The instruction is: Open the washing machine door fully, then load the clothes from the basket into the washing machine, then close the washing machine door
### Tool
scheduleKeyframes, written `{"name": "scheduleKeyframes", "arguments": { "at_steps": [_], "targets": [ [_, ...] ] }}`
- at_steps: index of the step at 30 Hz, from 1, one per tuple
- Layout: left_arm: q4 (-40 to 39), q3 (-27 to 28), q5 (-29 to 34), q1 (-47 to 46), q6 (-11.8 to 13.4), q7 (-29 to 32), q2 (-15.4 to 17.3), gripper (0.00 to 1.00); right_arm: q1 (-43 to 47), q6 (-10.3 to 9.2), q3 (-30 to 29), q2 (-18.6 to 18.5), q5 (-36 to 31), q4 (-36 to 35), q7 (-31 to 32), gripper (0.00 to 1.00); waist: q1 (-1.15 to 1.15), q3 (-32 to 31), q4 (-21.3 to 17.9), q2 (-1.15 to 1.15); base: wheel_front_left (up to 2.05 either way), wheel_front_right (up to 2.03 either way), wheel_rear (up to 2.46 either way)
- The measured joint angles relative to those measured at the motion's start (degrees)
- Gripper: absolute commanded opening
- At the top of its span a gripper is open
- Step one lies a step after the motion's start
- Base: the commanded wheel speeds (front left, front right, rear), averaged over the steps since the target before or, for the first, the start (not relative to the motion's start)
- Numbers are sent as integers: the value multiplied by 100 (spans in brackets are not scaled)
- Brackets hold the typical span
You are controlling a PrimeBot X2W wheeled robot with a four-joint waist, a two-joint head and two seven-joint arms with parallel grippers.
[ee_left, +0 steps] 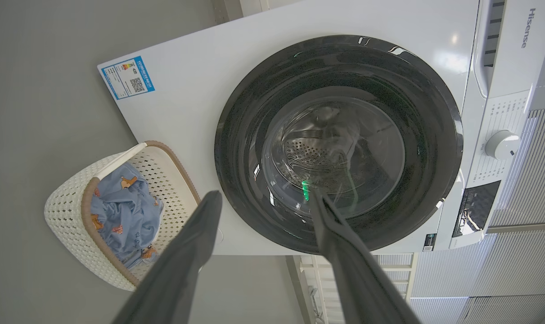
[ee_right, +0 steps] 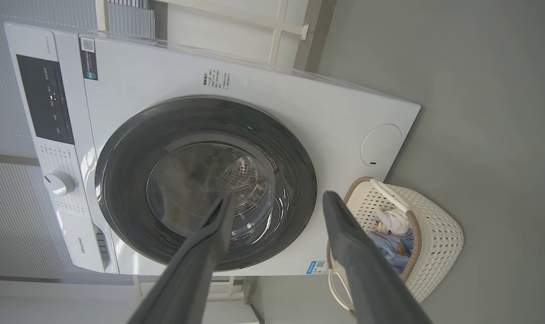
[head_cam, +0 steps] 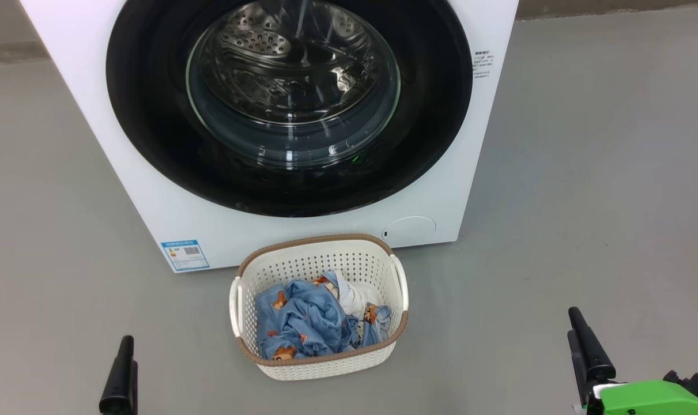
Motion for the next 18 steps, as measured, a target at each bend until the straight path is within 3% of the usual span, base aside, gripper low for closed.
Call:
{"name": "scheduleKeyframes", "arguments": {
  "at_steps": [18],
  "targets": [
    [-71,-215,1268,-1,0,-287,226,100,-112,0,126,-33,-1494,13,-281,100,0,0,-19,0,0,0,0]
  ]
}}
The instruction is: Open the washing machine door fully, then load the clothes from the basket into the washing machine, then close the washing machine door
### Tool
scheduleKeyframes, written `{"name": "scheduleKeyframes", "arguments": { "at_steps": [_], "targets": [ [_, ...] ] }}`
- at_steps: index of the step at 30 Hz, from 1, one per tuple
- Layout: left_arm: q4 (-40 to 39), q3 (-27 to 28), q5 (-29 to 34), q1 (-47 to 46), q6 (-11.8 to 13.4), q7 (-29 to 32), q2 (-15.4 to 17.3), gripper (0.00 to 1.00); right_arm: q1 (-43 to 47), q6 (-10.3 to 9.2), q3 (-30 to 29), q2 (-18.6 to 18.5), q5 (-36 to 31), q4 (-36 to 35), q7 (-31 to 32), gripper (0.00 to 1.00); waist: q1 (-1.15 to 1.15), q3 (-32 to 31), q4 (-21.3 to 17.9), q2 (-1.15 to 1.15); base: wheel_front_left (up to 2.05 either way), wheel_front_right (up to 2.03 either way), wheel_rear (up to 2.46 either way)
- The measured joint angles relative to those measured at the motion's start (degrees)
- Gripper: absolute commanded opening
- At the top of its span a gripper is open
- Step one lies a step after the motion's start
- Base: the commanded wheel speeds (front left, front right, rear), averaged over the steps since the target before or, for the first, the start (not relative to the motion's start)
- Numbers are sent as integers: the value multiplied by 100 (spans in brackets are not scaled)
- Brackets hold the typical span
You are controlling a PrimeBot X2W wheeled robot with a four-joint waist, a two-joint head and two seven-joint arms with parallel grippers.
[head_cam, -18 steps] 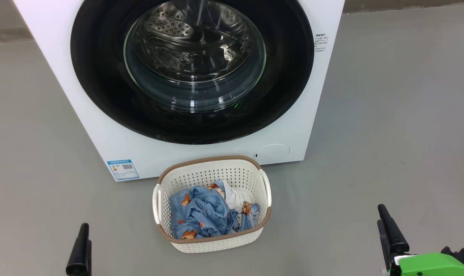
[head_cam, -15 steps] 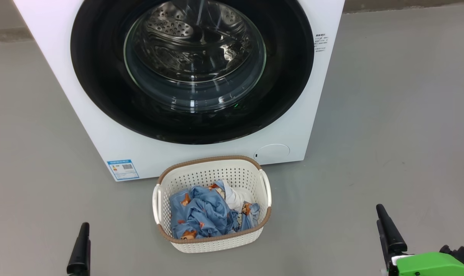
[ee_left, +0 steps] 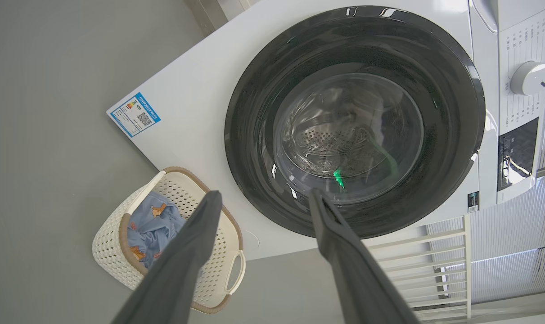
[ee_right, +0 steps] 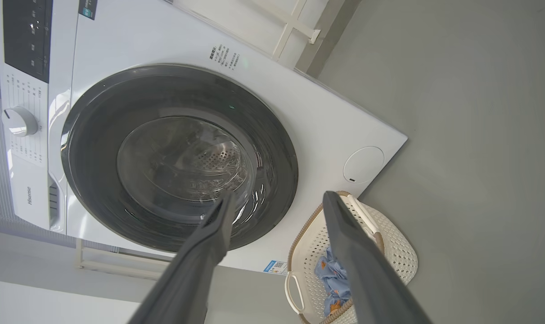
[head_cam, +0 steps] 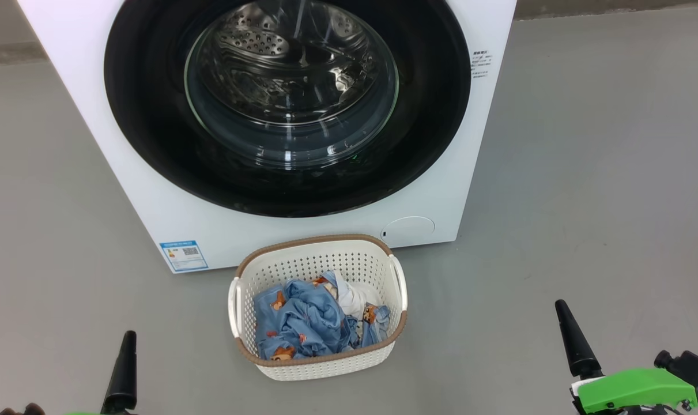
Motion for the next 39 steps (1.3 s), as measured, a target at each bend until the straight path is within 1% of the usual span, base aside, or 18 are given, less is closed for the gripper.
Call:
{"name": "scheduleKeyframes", "arguments": {
  "at_steps": [6,15,31,39],
  "targets": [
    [-42,1,442,1,0,-96,35,100,-30,0,-3,-1,-567,1,-108,100,0,-3,-9,0,0,0,0],
    [-141,-51,1042,2,0,-245,134,100,-30,0,-19,2,-1250,-40,-255,100,0,-13,-5,0,0,0,0],
    [-283,-229,2017,3,-1,-504,316,100,-118,0,1,9,-2370,-123,-505,100,0,-2,-27,0,0,0,0],
    [-290,-344,2485,3,-2,-622,407,100,-118,0,78,11,-2825,-144,-637,100,0,-28,-28,0,0,0,0]
  ]
}}
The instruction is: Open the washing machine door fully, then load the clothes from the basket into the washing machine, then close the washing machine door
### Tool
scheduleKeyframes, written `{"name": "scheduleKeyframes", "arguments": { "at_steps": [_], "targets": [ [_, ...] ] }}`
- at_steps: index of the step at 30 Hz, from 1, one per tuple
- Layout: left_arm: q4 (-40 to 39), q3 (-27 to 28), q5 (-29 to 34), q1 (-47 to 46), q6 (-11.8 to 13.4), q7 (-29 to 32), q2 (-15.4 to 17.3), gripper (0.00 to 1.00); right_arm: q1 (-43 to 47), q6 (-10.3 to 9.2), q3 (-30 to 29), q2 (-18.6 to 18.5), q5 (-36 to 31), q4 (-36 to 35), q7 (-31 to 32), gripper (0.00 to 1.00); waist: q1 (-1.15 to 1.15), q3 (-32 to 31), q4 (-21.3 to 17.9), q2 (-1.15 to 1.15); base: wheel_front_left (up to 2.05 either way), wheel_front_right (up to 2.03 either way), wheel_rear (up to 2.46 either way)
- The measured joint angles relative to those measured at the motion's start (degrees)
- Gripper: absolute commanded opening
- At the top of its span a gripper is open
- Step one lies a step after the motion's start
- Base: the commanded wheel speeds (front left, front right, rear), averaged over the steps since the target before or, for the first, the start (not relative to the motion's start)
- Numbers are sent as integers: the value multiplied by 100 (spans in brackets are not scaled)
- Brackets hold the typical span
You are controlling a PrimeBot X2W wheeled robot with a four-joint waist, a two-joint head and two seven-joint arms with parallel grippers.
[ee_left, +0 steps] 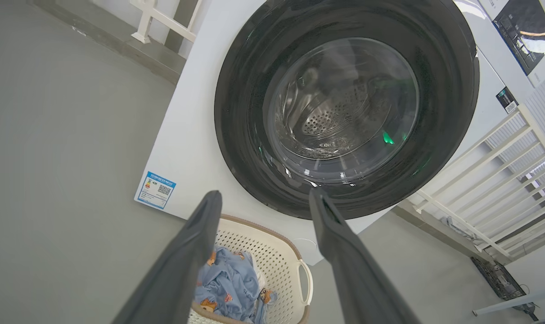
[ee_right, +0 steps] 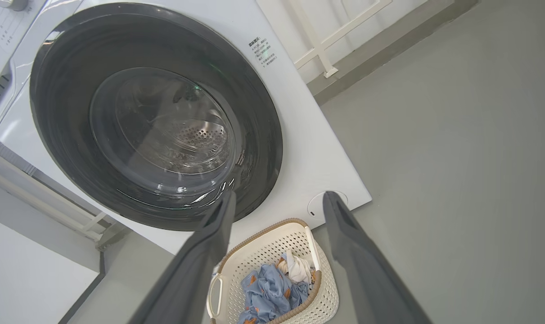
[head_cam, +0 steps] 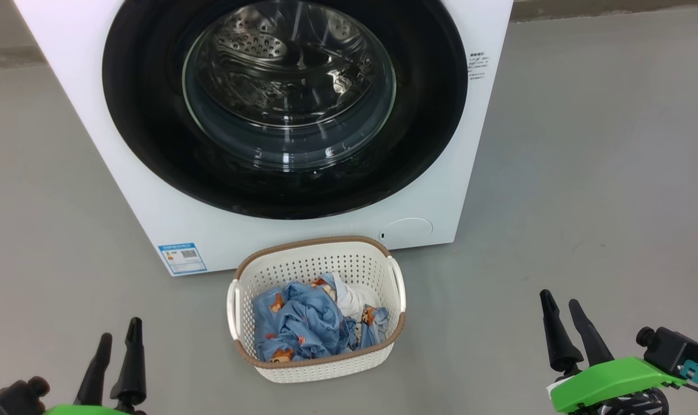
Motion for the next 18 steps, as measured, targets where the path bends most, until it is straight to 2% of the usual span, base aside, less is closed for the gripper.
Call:
{"name": "scheduleKeyframes", "arguments": {
  "at_steps": [18],
  "targets": [
    [-66,-152,1078,2,-8,-290,182,100,-112,0,60,-2,-1076,-26,-302,100,0,-38,6,0,0,0,0]
  ]
}}
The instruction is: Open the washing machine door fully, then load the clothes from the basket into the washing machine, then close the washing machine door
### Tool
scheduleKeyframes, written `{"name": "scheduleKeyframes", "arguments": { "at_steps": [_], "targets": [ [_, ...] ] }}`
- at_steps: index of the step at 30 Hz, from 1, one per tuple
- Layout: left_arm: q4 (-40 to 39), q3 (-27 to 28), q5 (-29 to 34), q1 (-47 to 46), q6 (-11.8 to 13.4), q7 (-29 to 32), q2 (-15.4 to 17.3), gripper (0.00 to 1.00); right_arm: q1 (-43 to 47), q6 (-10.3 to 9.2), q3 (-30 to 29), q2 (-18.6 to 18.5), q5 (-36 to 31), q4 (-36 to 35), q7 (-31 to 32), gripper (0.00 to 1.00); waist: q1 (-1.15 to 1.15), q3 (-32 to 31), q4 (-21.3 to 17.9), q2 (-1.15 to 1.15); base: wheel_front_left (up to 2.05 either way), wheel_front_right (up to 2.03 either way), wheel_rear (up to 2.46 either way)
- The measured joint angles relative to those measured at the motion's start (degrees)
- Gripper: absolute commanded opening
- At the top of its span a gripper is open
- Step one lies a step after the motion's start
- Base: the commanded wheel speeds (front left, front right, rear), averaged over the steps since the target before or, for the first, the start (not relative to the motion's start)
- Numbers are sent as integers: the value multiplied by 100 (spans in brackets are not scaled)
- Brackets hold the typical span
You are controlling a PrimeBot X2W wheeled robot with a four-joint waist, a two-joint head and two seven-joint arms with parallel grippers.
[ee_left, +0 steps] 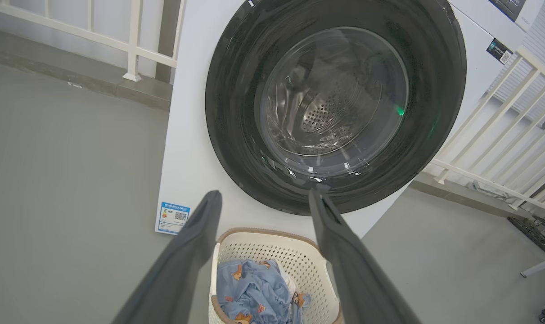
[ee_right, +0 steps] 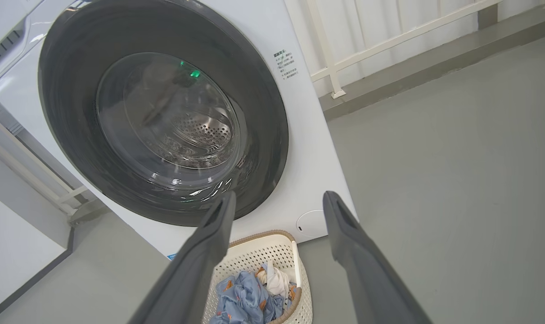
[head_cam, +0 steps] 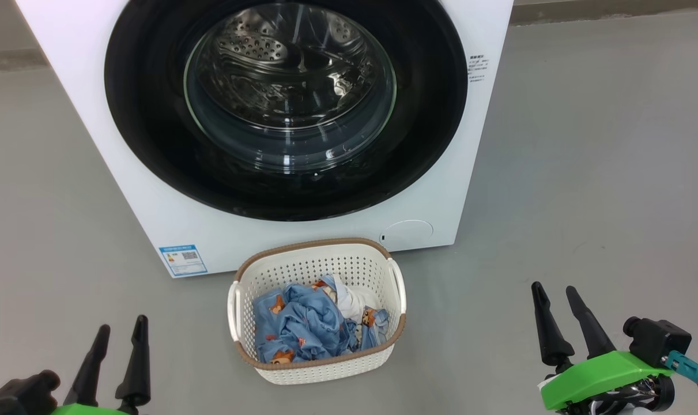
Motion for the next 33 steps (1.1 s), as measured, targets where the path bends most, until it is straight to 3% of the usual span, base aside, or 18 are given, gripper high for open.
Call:
{"name": "scheduleKeyframes", "arguments": {
  "at_steps": [33],
  "targets": [
    [51,-112,1524,4,-41,-501,258,100,-157,0,49,-16,-1861,15,-479,100,0,-27,-25,0,0,0,0]
  ]
}}
